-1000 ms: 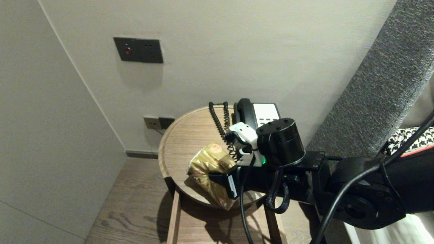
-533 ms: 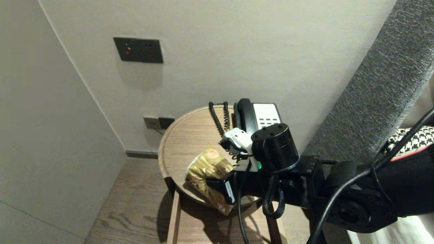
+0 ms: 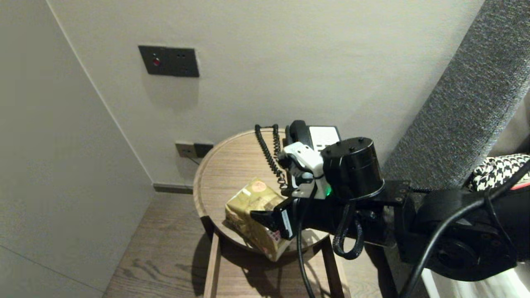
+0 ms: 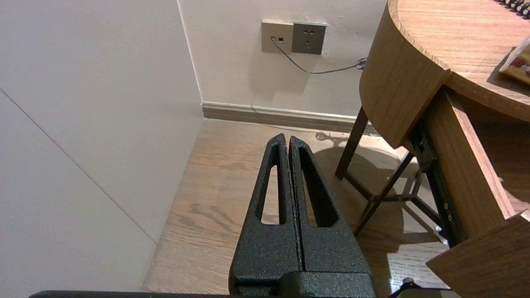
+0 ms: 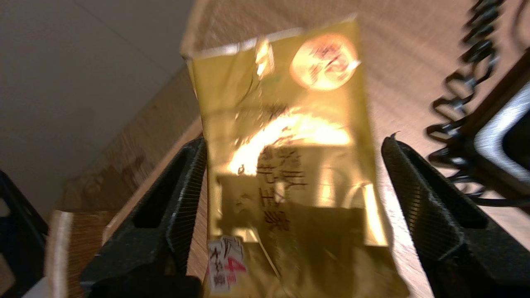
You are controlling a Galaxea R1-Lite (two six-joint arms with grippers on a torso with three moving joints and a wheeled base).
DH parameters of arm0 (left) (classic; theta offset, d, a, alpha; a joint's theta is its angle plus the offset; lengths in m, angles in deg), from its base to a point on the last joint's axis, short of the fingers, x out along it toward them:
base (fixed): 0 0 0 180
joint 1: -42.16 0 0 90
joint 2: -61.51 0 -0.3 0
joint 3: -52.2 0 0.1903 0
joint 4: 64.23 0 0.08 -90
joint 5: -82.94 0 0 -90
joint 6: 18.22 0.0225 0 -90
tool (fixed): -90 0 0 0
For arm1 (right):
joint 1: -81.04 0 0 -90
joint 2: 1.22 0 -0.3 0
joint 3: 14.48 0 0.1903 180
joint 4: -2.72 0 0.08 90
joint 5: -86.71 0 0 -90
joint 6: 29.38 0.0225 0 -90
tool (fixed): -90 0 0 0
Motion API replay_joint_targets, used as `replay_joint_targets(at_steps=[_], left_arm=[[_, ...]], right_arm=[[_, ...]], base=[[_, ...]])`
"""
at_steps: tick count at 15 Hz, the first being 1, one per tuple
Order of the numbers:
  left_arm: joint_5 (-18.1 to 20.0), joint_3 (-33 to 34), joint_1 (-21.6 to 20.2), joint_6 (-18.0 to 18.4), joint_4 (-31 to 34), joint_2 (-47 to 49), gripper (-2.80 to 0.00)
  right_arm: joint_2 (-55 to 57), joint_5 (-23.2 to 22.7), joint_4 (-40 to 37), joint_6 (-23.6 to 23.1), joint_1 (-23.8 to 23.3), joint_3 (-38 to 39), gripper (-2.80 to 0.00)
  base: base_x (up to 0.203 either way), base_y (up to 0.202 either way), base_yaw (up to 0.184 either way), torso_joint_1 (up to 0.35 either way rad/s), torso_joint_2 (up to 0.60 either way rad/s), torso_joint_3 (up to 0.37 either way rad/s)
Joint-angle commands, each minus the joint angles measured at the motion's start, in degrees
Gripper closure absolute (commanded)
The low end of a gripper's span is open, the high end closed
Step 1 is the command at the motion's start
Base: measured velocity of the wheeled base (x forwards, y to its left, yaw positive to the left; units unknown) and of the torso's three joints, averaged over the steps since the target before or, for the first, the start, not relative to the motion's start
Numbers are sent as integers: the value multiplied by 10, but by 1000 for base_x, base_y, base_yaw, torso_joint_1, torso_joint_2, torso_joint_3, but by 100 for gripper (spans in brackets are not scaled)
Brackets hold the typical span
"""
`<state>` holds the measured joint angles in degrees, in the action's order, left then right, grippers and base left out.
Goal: Take the tissue out of the drawer one by one and place them on the table, then close the nightstand drawer
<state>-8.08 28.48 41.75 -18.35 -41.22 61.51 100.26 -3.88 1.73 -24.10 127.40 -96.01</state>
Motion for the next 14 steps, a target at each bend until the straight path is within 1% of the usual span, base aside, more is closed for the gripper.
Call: replay_joint_targets(at_steps=[1,3,4,6,8,10,11,12,14], left_arm=[[0,0,0,0,-1,-1,0],[0,0,0,0,0,-1,0],[0,0,0,0,0,-1,0],[0,0,0,0,0,-1,0],[0,0,0,0,0,-1,0],[0,0,0,0,0,-1,0],[0,0,0,0,0,-1,0],[0,0,0,0,0,-1,0],[0,0,0,0,0,-1,0]], right_arm=[[-36,0,2,1,0,1,-280],[-53,-1,1,3,-1,-1,-280],[-66,-1,1,3,-5,-3,0],[-96,-1,1,4,-28,-5,0],[-119,-1,-18,5,-70,-18,0],[-130,-5,-92,13,-120,-43,0],[-132,-6,-121,25,-141,-51,0],[-136,-6,-140,37,-159,-54,0],[-141,-7,-181,44,-192,-50,0]], base=[[0,0,0,0,0,0],[0,0,0,0,0,0],[0,0,0,0,0,0],[0,0,0,0,0,0],[0,0,0,0,0,0],[0,0,0,0,0,0],[0,0,0,0,0,0],[0,0,0,0,0,0],[0,0,0,0,0,0]])
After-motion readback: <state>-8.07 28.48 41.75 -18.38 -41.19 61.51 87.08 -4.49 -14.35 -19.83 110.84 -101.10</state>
